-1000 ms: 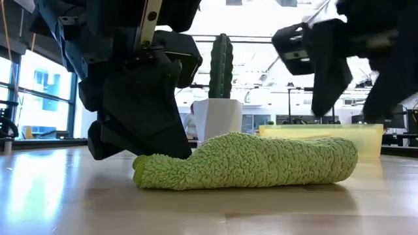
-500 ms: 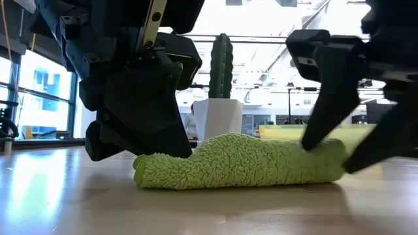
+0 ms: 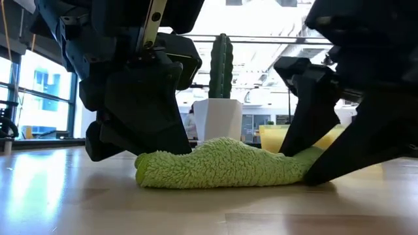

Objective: Roll microfiber towels into tight, uniform cylinder then place into a basket
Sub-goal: Roll the light green towel

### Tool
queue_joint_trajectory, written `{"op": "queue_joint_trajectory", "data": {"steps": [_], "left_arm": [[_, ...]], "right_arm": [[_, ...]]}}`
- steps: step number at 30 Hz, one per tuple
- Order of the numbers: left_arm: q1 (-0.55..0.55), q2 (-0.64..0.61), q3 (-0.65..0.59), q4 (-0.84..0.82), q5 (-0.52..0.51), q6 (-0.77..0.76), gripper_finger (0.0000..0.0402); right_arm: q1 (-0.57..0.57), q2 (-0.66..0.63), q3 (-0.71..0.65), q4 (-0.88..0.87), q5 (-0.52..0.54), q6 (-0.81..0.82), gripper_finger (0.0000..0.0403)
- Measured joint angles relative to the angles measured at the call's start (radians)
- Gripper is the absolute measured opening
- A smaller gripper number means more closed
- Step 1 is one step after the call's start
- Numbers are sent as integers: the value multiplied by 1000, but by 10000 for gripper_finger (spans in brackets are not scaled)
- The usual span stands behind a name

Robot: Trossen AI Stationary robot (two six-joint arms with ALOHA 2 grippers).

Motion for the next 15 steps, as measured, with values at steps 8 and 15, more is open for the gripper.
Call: {"op": "queue_joint_trajectory", "data": {"steps": [8, 15], "left_arm": [[-1, 0, -3, 32, 54, 0, 33], [-13, 5, -6, 128, 137, 33, 33]], "right_arm": [[-24, 16, 1, -3, -24, 47, 137], [-51, 17, 2, -27, -94, 174, 84]]}}
